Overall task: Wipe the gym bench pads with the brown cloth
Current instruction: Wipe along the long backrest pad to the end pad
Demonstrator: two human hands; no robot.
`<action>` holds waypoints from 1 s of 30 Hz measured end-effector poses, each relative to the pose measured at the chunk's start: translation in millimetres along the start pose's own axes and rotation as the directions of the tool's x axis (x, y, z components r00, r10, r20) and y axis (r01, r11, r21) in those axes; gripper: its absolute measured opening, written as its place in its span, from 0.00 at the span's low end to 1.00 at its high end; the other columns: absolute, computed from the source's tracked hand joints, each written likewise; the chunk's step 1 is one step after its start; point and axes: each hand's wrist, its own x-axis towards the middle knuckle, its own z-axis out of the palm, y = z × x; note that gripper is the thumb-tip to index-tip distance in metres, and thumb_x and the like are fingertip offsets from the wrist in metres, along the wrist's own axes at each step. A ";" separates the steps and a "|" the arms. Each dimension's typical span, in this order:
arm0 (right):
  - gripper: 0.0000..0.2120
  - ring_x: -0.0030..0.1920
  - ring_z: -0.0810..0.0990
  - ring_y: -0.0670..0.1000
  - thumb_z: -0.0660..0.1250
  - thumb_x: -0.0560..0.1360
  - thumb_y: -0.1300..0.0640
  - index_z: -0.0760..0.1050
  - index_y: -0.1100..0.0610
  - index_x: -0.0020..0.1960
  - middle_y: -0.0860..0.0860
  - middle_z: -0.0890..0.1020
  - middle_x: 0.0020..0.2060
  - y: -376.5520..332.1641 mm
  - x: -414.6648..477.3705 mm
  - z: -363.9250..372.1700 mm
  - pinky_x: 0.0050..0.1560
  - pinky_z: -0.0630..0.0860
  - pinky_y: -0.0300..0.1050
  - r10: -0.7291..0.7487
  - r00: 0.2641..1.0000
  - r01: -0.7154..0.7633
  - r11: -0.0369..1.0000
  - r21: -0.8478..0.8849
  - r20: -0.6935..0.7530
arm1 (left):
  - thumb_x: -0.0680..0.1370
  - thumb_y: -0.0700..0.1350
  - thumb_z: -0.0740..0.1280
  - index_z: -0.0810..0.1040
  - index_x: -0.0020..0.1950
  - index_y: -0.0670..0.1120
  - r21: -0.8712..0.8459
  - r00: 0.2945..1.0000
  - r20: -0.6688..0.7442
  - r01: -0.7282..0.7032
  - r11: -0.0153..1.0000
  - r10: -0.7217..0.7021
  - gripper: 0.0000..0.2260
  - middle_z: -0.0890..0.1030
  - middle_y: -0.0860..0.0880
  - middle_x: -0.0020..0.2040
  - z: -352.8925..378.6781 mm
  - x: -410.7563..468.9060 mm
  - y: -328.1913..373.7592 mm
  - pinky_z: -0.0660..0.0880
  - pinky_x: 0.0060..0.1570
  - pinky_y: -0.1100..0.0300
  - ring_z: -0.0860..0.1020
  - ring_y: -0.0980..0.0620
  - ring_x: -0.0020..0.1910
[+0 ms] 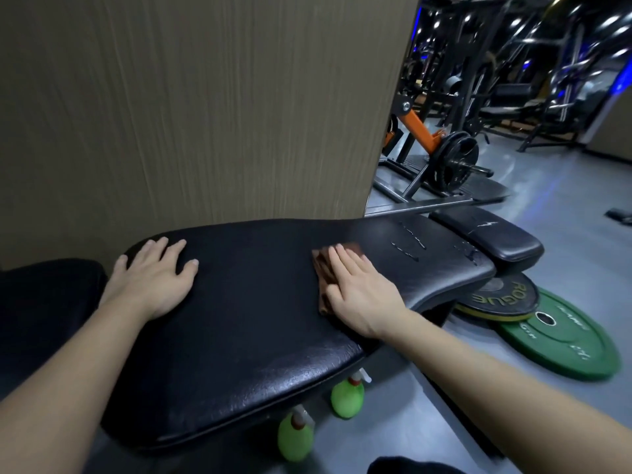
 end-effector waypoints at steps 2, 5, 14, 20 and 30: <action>0.38 0.79 0.51 0.50 0.40 0.73 0.45 0.51 0.58 0.80 0.52 0.55 0.80 3.8 -39.8 -5.6 0.76 0.43 0.44 -0.050 0.999 0.050 0.999 -0.021 0.003 | 0.82 0.64 0.41 0.47 0.82 0.56 0.010 1.000 0.021 0.005 1.000 -0.005 0.30 0.45 0.52 0.83 -1.9 -1.3 0.3 0.42 0.78 0.46 0.42 0.54 0.81; 0.37 0.79 0.45 0.46 0.39 0.73 0.44 0.47 0.54 0.81 0.48 0.49 0.80 17.1 -67.8 -12.0 0.77 0.40 0.42 -0.085 0.995 0.085 0.996 0.005 0.042 | 0.82 0.63 0.40 0.45 0.82 0.56 0.014 0.999 0.048 0.006 1.000 -0.007 0.29 0.43 0.52 0.83 -3.7 -4.1 0.2 0.41 0.78 0.46 0.41 0.54 0.81; 0.32 0.79 0.49 0.49 0.46 0.78 0.45 0.48 0.54 0.80 0.51 0.51 0.80 64.9 13.7 -4.7 0.78 0.45 0.48 0.150 0.986 -0.149 0.989 -0.020 0.071 | 0.82 0.63 0.40 0.44 0.82 0.56 0.020 1.000 0.028 -0.006 1.000 0.005 0.29 0.43 0.52 0.83 3.2 1.6 -1.2 0.40 0.78 0.46 0.40 0.54 0.81; 0.34 0.77 0.55 0.56 0.47 0.75 0.45 0.53 0.59 0.78 0.59 0.56 0.78 15.3 112.9 21.6 0.76 0.51 0.56 0.244 0.965 -0.240 0.969 -0.053 0.099 | 0.82 0.63 0.41 0.46 0.82 0.56 0.016 1.000 -0.001 -0.003 1.000 0.003 0.29 0.45 0.53 0.83 4.3 3.4 -1.5 0.42 0.78 0.47 0.42 0.55 0.81; 0.34 0.79 0.46 0.43 0.47 0.75 0.46 0.50 0.51 0.81 0.46 0.50 0.80 -64.3 -35.5 1.2 0.77 0.42 0.43 -0.414 0.909 0.401 0.903 0.156 0.057 | 0.82 0.63 0.41 0.44 0.82 0.56 0.006 1.000 0.026 -0.017 1.000 0.017 0.29 0.43 0.52 0.83 0.8 1.2 -3.5 0.41 0.78 0.46 0.41 0.54 0.81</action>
